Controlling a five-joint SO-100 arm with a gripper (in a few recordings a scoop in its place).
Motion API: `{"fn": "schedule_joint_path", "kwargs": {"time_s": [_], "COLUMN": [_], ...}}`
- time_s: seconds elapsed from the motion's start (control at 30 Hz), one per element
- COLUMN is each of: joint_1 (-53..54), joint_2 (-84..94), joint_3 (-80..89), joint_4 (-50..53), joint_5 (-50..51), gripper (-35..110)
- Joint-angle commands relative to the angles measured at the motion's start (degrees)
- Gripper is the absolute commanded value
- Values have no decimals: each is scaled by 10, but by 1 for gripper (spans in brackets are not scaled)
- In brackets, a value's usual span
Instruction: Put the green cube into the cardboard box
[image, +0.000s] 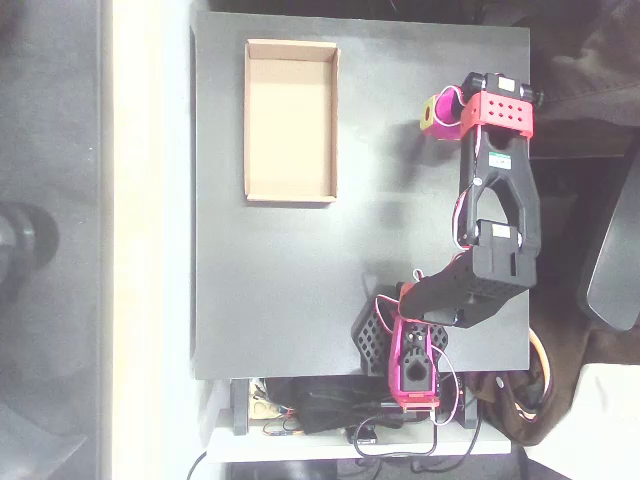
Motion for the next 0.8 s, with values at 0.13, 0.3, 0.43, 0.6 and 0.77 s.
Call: {"fn": "schedule_joint_path", "kwargs": {"time_s": [0.13,0.3,0.43,0.6,0.77], "joint_1": [13,15,15,16,16], "joint_2": [10,10,11,17,54], "joint_3": [-15,-15,-15,-15,-15], "joint_4": [-2,-2,-2,-2,-2], "joint_5": [3,3,3,3,3], "gripper": [18,6,4,4,4]}}
